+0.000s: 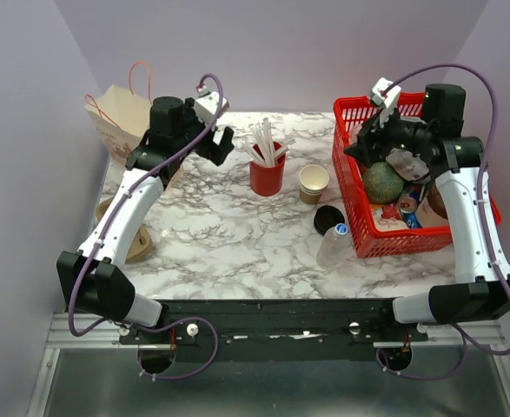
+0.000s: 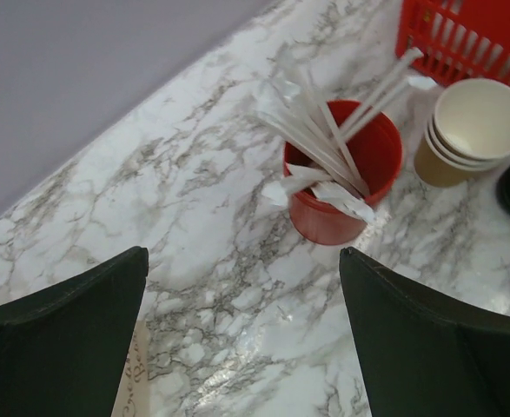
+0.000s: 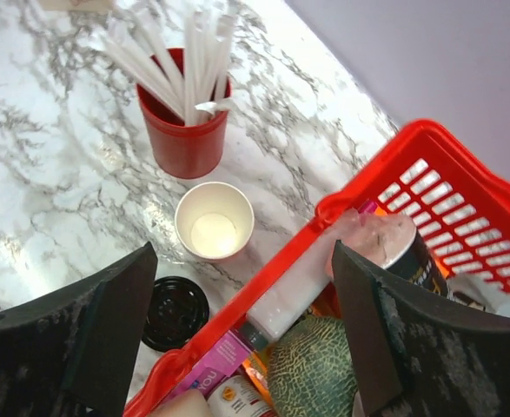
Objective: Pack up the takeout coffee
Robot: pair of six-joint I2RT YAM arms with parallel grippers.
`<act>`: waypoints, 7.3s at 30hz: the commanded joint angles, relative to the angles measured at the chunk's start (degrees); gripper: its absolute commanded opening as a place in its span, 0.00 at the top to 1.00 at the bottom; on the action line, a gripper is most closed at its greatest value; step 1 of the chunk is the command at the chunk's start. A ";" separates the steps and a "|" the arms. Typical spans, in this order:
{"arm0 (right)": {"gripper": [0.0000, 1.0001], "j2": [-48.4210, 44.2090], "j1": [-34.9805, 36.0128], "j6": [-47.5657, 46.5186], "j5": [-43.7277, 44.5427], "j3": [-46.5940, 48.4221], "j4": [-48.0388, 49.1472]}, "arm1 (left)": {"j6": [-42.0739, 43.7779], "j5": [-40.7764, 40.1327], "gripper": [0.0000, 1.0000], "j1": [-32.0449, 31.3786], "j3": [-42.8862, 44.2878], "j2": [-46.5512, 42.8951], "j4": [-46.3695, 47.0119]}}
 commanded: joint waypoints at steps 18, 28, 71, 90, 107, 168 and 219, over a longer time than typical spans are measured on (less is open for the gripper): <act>0.52 15.54 14.64 -24.90 2.00 10.21 -22.94 | -1.72 4.95 0.01 -2.51 0.86 -3.51 -9.88; 0.62 29.61 18.68 -25.42 12.10 18.39 -29.17 | -3.58 3.73 0.01 -2.42 0.42 -4.82 -9.10; 0.72 33.94 21.50 -23.14 24.41 7.76 -19.34 | -4.45 2.14 0.01 -0.13 -4.59 -7.81 -7.52; 0.99 32.27 21.50 -21.92 25.29 8.82 -18.12 | -4.89 2.67 0.01 -0.13 -5.29 -7.37 -6.81; 0.99 27.61 21.67 -19.63 29.68 10.40 -16.80 | 0.20 6.10 0.01 -0.57 -12.85 -9.57 -5.76; 0.99 25.58 52.34 -32.28 23.26 3.11 -15.31 | -22.91 -13.32 0.01 8.66 -10.74 -19.94 3.03; 0.58 16.98 33.55 -6.47 12.29 15.49 -6.17 | -8.33 2.06 0.01 8.83 -8.90 -18.71 -11.01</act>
